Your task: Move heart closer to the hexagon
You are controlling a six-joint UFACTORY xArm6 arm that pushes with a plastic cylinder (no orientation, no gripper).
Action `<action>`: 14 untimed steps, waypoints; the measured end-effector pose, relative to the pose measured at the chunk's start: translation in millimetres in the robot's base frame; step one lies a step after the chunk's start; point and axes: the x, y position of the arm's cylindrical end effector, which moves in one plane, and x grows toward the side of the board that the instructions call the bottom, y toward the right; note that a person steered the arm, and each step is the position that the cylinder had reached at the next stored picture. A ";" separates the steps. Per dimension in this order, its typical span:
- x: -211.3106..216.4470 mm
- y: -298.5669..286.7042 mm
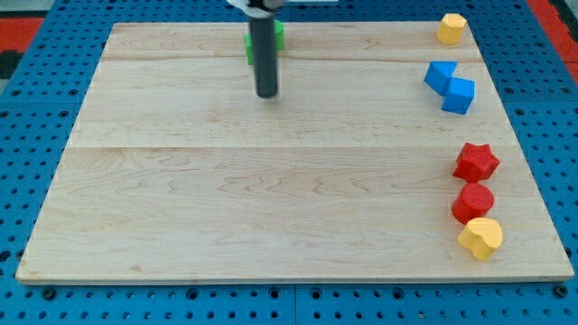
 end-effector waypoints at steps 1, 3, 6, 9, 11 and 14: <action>87.7 77.2; 249.4 126.5; 249.3 307.1; 237.4 282.7; 228.2 239.0; 137.4 125.3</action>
